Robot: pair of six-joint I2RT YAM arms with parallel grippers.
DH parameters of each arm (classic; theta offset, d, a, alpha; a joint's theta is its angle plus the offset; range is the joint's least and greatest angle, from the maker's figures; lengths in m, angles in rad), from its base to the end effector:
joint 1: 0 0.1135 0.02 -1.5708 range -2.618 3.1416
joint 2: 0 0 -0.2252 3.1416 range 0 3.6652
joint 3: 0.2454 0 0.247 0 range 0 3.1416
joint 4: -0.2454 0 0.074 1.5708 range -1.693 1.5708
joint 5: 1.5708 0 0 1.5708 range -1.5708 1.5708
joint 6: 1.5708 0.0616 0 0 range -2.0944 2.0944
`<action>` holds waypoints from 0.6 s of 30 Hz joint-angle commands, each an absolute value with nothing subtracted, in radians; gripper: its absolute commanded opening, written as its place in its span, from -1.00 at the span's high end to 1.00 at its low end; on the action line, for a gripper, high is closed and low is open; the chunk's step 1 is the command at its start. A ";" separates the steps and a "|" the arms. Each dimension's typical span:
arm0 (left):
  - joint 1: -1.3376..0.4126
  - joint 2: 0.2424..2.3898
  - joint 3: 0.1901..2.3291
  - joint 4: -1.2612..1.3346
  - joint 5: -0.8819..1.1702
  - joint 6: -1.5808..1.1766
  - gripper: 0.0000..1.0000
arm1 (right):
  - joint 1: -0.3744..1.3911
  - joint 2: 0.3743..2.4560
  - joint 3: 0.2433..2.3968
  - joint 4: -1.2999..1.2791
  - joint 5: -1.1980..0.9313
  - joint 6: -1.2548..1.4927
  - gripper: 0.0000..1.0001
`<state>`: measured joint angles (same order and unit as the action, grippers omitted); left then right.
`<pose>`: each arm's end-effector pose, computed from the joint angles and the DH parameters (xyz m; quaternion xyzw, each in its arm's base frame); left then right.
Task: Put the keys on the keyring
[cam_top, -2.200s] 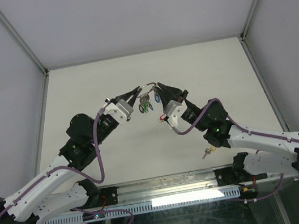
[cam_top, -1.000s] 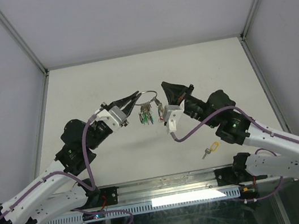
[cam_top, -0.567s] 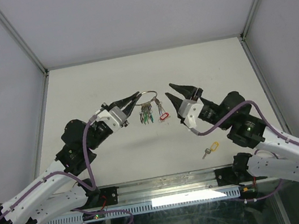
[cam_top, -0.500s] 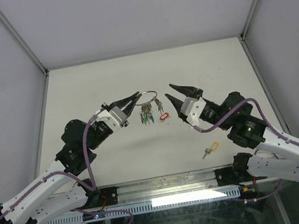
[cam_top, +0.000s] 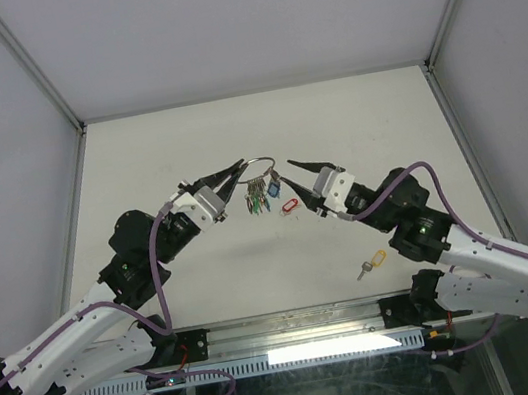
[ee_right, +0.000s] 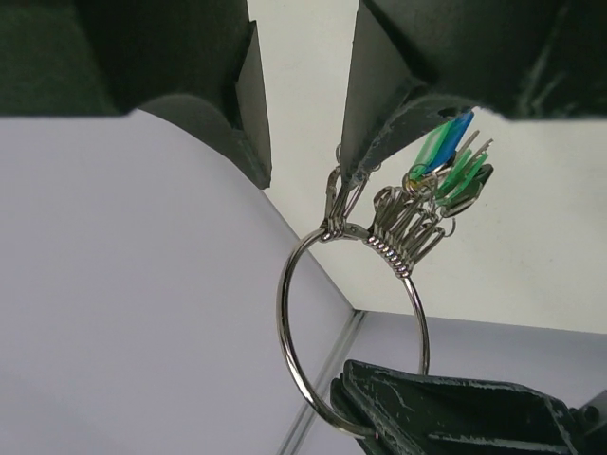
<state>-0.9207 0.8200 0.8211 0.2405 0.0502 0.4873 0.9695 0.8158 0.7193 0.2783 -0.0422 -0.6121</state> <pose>0.1413 -0.1909 0.3708 0.4141 0.4572 -0.1843 0.7652 0.1355 0.2021 0.3387 -0.4663 0.4385 0.1498 0.7536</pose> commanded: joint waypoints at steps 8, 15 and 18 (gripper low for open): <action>-0.911 0.814 0.880 0.325 0.035 0.498 1.00 | 0.989 0.846 0.700 0.436 -0.007 -0.497 0.31; -0.912 0.815 0.883 0.321 0.038 0.502 1.00 | 0.991 0.865 0.689 0.468 0.023 -0.522 0.43; -0.911 0.815 0.884 0.318 0.038 0.502 1.00 | 0.992 0.867 0.685 0.478 0.030 -0.529 0.47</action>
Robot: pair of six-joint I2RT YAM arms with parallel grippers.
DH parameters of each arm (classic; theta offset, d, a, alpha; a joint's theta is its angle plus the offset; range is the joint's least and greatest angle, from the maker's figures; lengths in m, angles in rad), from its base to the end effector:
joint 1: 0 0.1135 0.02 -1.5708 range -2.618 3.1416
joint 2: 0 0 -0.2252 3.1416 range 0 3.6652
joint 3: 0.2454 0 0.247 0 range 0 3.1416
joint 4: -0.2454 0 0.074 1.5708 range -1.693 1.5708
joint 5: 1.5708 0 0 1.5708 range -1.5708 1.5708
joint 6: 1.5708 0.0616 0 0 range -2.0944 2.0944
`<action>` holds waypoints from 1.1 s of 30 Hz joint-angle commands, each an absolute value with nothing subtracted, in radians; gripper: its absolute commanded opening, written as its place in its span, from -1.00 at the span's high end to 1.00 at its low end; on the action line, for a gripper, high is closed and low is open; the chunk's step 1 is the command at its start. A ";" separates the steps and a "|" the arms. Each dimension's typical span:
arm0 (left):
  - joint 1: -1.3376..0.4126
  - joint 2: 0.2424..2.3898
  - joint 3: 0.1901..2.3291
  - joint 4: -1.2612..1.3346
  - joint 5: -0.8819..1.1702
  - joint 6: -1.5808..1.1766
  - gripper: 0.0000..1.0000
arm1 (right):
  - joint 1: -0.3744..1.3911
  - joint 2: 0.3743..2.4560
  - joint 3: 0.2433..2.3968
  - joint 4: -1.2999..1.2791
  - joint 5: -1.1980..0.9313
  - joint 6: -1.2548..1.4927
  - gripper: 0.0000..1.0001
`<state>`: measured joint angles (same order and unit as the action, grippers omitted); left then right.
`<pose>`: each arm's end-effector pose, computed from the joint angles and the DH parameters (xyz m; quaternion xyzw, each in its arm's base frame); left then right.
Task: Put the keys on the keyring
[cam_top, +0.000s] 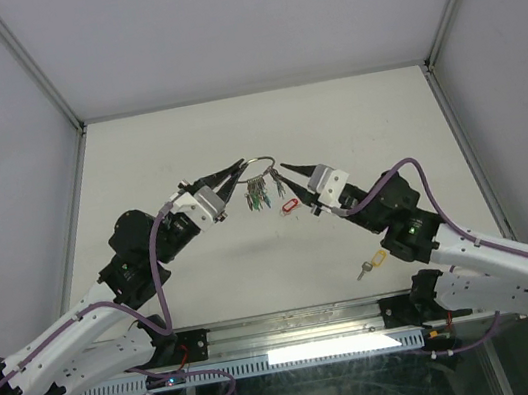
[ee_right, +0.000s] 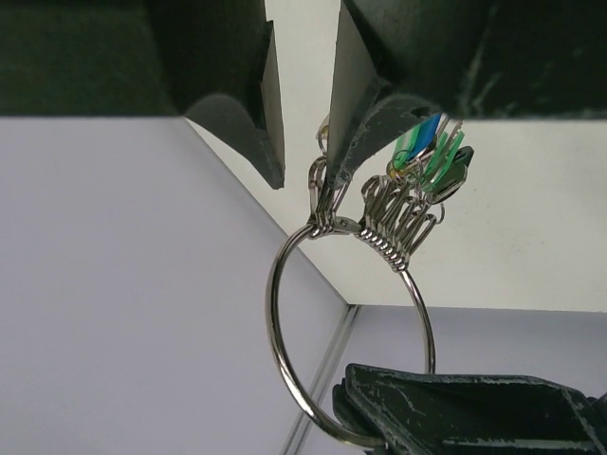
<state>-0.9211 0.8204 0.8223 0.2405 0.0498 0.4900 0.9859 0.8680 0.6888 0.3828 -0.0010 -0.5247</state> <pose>0.1412 -0.1910 0.3712 0.4145 0.4564 -0.1834 0.7657 0.1400 0.2116 0.3291 -0.4332 0.4596 0.1775 0.7547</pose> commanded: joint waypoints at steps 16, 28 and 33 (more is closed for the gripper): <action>-0.911 0.818 0.891 0.313 0.040 0.499 1.00 | 0.997 0.891 0.679 0.500 0.031 -0.531 0.40; -0.911 0.819 0.894 0.311 0.043 0.499 1.00 | 1.005 0.929 0.680 0.592 0.083 -0.574 0.49; -0.911 0.819 0.896 0.310 0.044 0.499 1.00 | 1.008 0.932 0.674 0.612 0.106 -0.581 0.50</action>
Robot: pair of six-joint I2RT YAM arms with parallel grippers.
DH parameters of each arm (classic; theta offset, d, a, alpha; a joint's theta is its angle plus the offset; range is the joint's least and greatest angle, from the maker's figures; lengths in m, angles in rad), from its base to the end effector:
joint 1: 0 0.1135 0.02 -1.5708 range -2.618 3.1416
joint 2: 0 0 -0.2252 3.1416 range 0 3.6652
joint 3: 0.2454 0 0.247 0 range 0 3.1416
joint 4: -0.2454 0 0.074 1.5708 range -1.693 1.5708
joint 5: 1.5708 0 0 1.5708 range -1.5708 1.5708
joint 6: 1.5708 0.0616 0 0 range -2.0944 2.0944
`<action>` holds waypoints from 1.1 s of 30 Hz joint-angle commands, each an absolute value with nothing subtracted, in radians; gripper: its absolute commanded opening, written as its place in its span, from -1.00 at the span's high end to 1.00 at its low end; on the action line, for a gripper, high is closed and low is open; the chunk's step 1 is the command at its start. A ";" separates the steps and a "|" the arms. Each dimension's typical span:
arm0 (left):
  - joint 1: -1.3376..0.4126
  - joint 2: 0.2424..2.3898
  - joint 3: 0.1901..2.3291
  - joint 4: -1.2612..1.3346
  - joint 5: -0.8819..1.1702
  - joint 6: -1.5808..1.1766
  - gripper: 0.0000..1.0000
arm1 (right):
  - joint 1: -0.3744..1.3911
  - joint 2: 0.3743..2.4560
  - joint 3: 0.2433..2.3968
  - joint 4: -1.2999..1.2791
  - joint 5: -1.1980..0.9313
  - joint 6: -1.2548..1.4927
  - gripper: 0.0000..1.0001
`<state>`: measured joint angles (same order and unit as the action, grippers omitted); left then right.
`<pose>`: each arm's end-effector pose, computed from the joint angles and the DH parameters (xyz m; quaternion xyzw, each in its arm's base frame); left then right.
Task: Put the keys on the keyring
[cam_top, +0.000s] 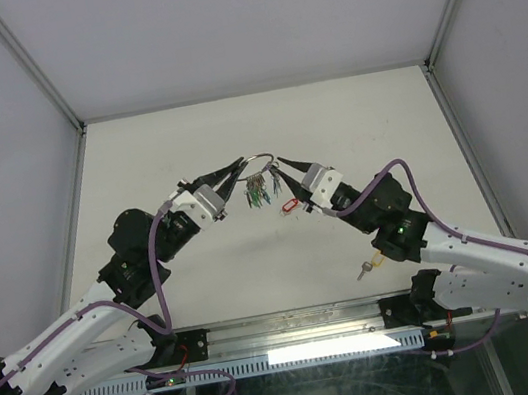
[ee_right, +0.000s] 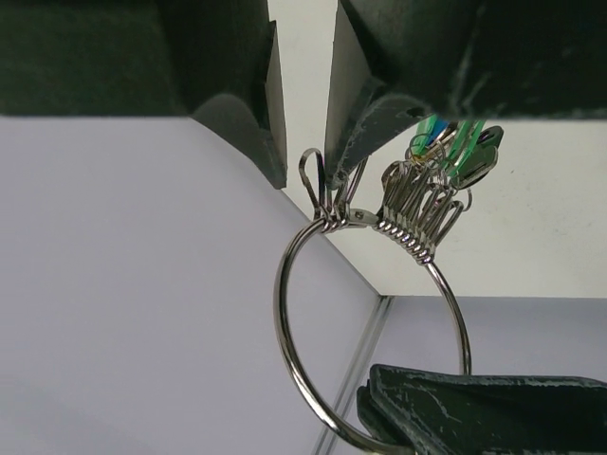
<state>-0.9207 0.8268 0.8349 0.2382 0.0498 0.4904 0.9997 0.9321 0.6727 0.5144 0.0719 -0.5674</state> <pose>0.1416 -0.1913 0.3742 0.4136 0.4552 -0.1833 0.7669 0.1463 0.2195 0.3250 -0.4111 0.4530 0.1481 0.7771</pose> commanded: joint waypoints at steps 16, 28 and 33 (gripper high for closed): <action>-0.911 0.831 0.902 0.310 0.051 0.494 1.00 | 1.023 1.019 0.672 0.732 0.151 -0.655 0.42; -0.912 0.833 0.906 0.310 0.054 0.494 1.00 | 1.028 1.069 0.674 0.816 0.162 -0.703 0.52; -0.912 0.830 0.906 0.311 0.053 0.494 1.00 | 1.028 1.077 0.662 0.820 0.166 -0.730 0.45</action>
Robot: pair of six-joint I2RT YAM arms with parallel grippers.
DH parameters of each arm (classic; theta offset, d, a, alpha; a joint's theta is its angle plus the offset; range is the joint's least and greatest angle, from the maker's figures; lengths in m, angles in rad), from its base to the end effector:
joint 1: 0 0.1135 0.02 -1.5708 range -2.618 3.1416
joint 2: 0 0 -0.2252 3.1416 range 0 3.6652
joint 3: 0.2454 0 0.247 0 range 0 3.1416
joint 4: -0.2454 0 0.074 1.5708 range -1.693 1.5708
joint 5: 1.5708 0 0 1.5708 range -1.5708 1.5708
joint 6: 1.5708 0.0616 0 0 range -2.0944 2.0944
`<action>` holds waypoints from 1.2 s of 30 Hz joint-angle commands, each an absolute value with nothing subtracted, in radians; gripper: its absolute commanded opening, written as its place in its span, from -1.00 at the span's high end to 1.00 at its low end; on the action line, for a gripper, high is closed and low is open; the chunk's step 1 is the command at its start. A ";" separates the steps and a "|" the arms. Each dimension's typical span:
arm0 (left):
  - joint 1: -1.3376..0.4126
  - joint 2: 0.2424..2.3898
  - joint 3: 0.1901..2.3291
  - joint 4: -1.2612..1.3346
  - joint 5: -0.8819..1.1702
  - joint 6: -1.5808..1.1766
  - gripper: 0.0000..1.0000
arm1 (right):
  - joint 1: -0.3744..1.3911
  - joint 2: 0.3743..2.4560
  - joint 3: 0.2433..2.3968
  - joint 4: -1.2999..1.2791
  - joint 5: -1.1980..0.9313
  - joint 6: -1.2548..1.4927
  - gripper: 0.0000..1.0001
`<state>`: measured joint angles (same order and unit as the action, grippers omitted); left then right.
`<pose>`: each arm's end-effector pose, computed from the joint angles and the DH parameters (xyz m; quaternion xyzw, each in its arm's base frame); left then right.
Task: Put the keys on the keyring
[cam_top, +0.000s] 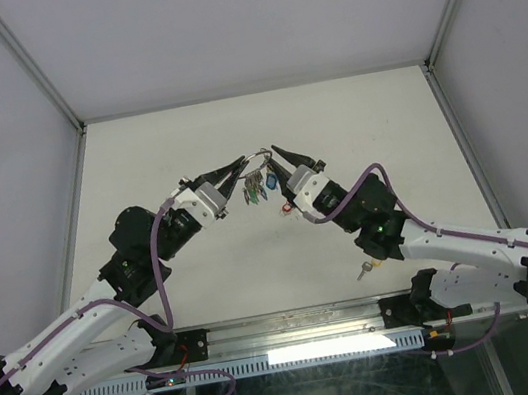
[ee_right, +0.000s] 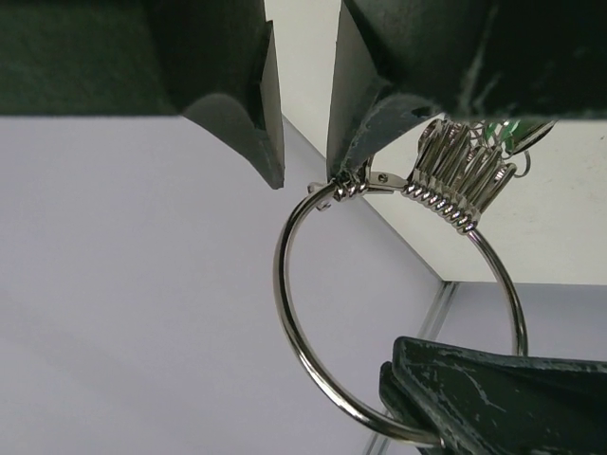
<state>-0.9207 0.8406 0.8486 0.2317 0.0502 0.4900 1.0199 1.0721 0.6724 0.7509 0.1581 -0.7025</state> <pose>0.1431 -0.1934 0.3754 0.4152 0.4572 -0.1832 0.7649 0.1564 0.2360 0.3197 -0.3909 0.4211 0.0845 0.8141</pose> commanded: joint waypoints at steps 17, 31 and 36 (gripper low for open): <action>-0.912 0.828 0.906 0.305 0.060 0.491 1.00 | 1.025 1.048 0.608 0.820 0.110 -0.777 0.47; -0.911 0.829 0.912 0.303 0.062 0.486 1.00 | 1.025 1.089 0.627 0.920 0.150 -0.778 0.69; -0.912 0.830 0.914 0.303 0.062 0.486 1.00 | 1.025 1.082 0.624 0.913 0.161 -0.791 0.87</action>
<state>-0.9211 0.8406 0.8612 0.2302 0.0532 0.4892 1.0199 1.0897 0.6033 0.8379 0.1455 -0.7811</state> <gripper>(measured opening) 0.020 0.088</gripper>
